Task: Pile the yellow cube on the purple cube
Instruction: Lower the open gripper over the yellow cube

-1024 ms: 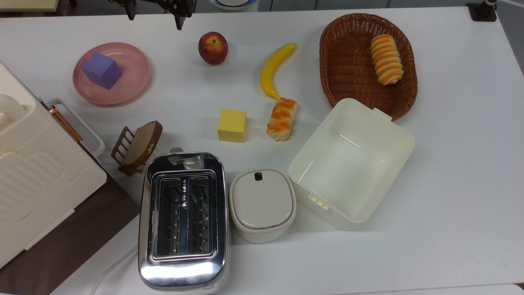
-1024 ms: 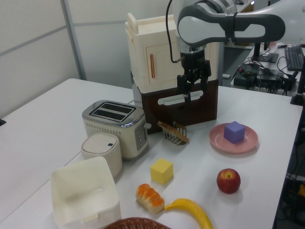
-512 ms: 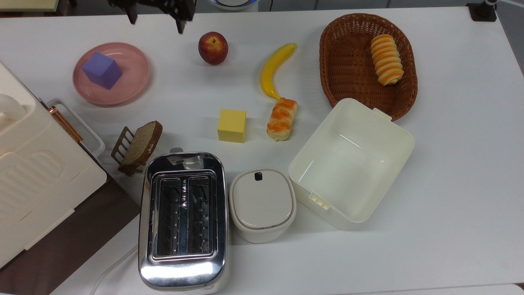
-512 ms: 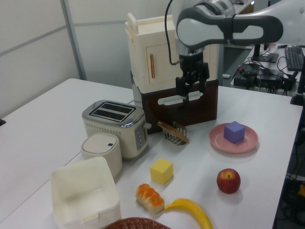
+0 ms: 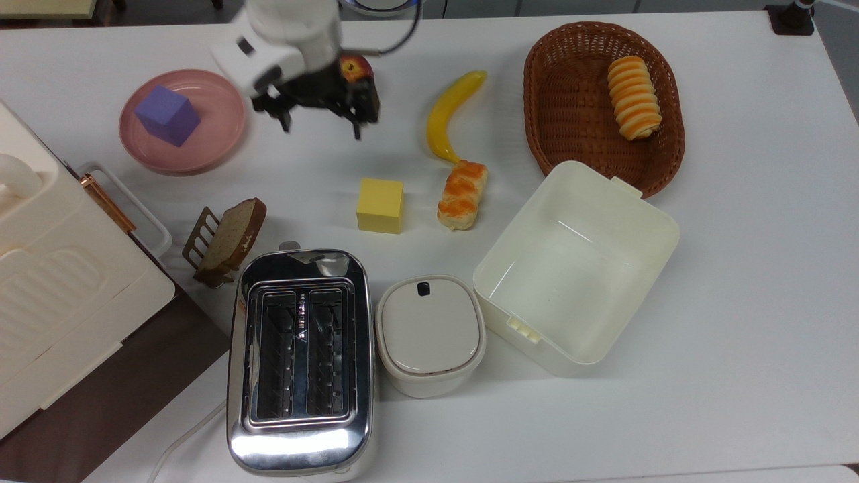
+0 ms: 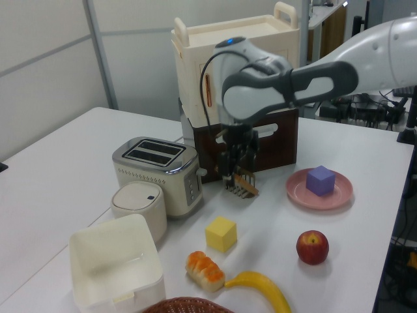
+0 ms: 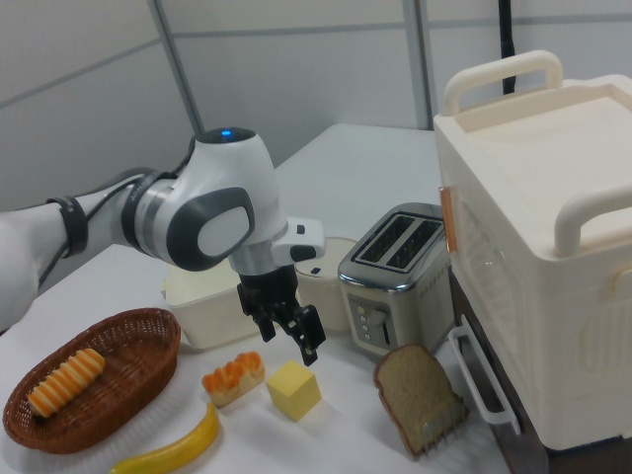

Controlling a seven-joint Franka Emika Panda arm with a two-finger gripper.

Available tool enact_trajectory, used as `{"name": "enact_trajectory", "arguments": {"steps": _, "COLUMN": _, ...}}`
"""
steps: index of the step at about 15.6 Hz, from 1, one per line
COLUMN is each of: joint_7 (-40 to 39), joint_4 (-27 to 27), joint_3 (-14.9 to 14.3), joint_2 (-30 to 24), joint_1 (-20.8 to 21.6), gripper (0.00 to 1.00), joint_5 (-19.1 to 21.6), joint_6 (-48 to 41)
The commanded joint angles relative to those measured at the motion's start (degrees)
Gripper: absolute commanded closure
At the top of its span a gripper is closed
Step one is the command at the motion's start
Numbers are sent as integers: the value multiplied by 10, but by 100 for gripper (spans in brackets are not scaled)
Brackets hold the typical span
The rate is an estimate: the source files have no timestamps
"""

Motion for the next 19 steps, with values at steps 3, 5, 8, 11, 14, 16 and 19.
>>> {"name": "enact_trajectory", "arguments": {"steps": 3, "joint_7": 66, "joint_4": -6, "joint_3": 16, "joint_2": 43, "joint_1": 14, "gripper": 0, "joint_5": -15, "joint_6": 71}}
{"name": "enact_trajectory", "arguments": {"steps": 5, "joint_7": 104, "joint_4": -8, "joint_3": 16, "joint_2": 54, "joint_1": 16, "gripper": 0, "joint_5": -37, "joint_6": 80}}
{"name": "enact_trajectory", "arguments": {"steps": 8, "joint_7": 120, "joint_4": -14, "joint_3": 17, "joint_2": 59, "joint_1": 18, "gripper": 0, "joint_5": -38, "joint_6": 82}}
{"name": "enact_trajectory", "arguments": {"steps": 11, "joint_7": 117, "joint_4": -34, "joint_3": 18, "joint_2": 63, "joint_1": 28, "gripper": 0, "joint_5": -47, "joint_6": 82}}
{"name": "enact_trajectory", "arguments": {"steps": 14, "joint_7": 117, "joint_4": -35, "joint_3": 31, "joint_2": 66, "joint_1": 28, "gripper": 0, "joint_5": -53, "joint_6": 83}}
{"name": "enact_trajectory", "arguments": {"steps": 16, "joint_7": 119, "joint_4": -35, "joint_3": 40, "joint_2": 70, "joint_1": 28, "gripper": 0, "joint_5": -53, "joint_6": 83}}
{"name": "enact_trajectory", "arguments": {"steps": 19, "joint_7": 120, "joint_4": -35, "joint_3": 49, "joint_2": 78, "joint_1": 29, "gripper": 0, "joint_5": -53, "joint_6": 95}}
